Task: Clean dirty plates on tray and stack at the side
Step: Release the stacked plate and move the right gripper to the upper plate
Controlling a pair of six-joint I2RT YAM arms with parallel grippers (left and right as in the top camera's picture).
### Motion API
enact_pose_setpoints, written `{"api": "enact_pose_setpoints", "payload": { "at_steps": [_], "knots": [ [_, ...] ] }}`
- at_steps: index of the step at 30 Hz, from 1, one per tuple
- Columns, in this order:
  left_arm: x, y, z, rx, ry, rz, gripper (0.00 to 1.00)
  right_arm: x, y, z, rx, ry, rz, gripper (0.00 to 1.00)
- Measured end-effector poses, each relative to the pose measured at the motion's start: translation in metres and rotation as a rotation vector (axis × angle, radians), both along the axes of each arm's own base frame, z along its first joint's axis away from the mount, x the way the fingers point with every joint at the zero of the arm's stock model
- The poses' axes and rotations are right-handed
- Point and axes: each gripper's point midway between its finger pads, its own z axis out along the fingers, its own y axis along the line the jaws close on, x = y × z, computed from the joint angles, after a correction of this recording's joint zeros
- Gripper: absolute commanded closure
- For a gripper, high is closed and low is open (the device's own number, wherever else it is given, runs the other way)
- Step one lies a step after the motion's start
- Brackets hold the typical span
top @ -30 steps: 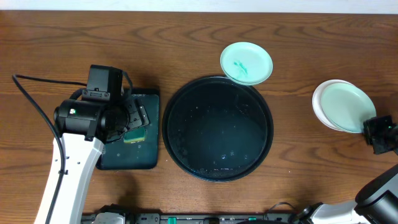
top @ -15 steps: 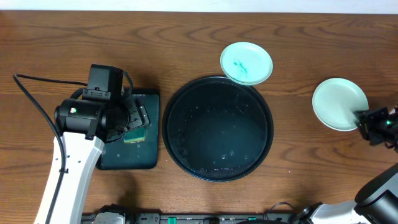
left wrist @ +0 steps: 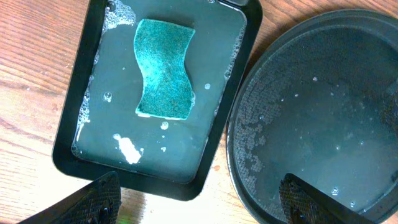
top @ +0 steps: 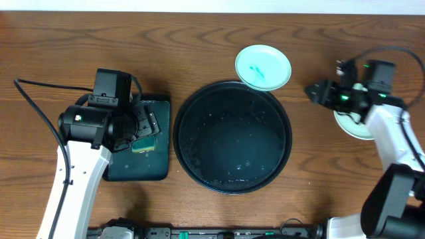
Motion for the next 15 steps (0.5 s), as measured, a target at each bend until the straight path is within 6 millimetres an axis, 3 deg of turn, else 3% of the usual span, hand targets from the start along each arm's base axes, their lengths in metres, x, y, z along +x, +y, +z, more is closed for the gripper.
{"api": "enact_pose_setpoints", "payload": {
  "at_steps": [5,15],
  "knots": [
    [0.000,0.000,0.000,0.001,0.001,0.000,0.18,0.033,0.020,-0.010,-0.013,-0.060,-0.013,0.35],
    [-0.001,0.000,0.000,0.000,0.003,0.000,0.18,0.090,0.030,-0.045,0.043,0.032,-0.044,0.32]
  ]
}}
